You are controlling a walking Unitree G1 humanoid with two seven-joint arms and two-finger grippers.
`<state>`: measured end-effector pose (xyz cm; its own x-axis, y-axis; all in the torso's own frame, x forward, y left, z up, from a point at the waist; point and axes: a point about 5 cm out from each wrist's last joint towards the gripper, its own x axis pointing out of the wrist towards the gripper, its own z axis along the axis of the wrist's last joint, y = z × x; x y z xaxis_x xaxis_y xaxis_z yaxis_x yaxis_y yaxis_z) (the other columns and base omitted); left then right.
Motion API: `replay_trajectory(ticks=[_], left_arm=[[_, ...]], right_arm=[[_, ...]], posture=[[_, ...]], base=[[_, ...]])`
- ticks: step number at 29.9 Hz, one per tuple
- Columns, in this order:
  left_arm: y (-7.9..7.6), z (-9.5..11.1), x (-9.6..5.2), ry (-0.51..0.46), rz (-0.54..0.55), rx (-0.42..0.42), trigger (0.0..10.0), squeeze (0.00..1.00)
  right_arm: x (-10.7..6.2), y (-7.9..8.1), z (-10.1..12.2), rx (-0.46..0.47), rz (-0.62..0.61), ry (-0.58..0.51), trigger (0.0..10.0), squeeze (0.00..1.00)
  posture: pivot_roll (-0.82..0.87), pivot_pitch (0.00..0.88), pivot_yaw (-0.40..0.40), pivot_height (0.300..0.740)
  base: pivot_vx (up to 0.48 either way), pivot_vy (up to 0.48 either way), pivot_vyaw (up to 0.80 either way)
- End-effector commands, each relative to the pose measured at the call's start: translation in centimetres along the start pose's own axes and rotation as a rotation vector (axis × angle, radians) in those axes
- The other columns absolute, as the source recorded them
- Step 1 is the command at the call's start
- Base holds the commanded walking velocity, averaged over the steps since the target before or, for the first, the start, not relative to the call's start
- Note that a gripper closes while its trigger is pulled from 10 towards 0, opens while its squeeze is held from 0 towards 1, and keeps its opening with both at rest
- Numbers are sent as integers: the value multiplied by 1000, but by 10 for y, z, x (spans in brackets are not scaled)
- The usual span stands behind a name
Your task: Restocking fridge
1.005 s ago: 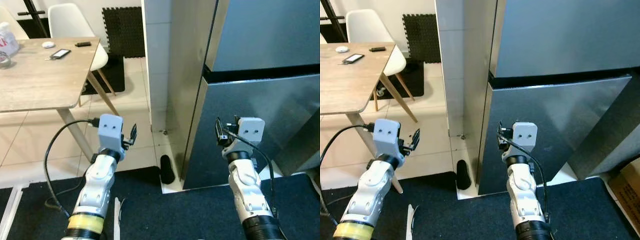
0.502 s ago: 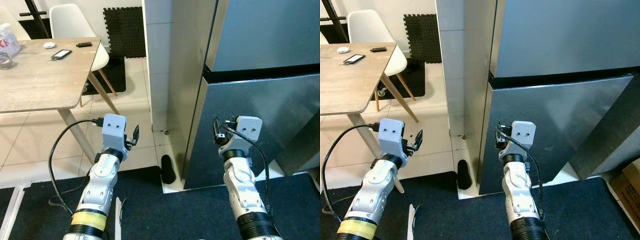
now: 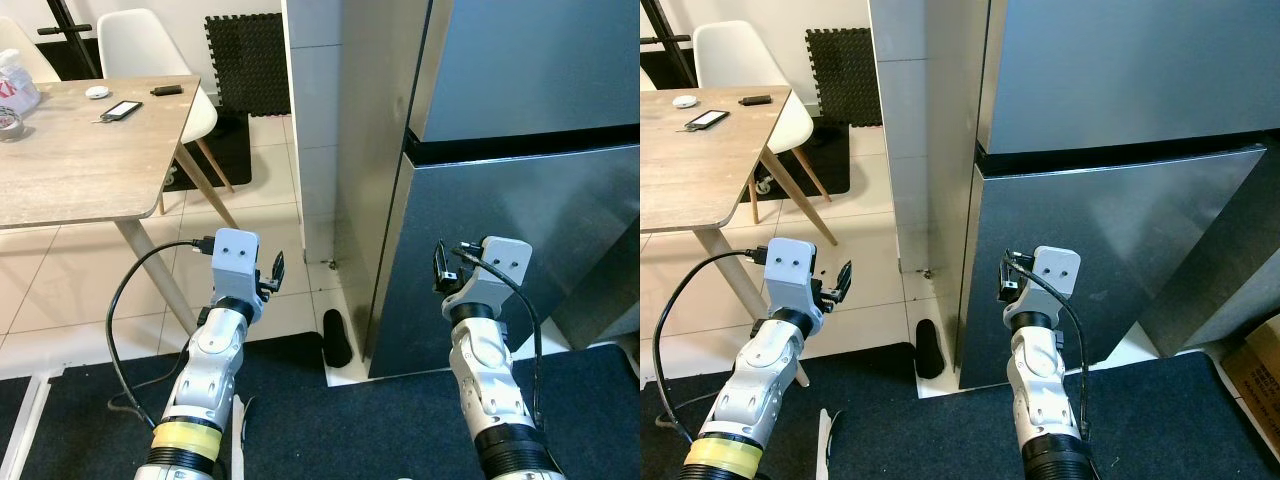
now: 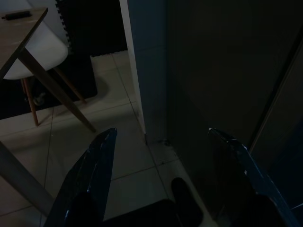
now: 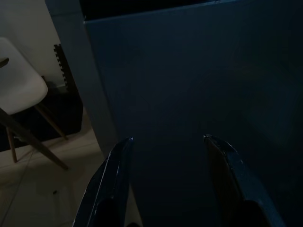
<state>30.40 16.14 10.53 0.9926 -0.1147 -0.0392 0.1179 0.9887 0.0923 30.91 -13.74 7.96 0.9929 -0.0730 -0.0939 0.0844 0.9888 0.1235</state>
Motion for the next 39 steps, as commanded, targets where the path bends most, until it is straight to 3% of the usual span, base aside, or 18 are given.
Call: replay_trajectory(ticks=[1,39], left_arm=[[1,-1,0,12,13,1,10000,0],[0,-1,2,26,16,-10,10000,0]], right_arm=[[0,5,-2,9,12,11,10000,0],[1,4,-5,11,0,23,10000,0]], posture=[[35,0,0,740],[28,0,-1,740]], base=[[0,0,0],[0,252,0]])
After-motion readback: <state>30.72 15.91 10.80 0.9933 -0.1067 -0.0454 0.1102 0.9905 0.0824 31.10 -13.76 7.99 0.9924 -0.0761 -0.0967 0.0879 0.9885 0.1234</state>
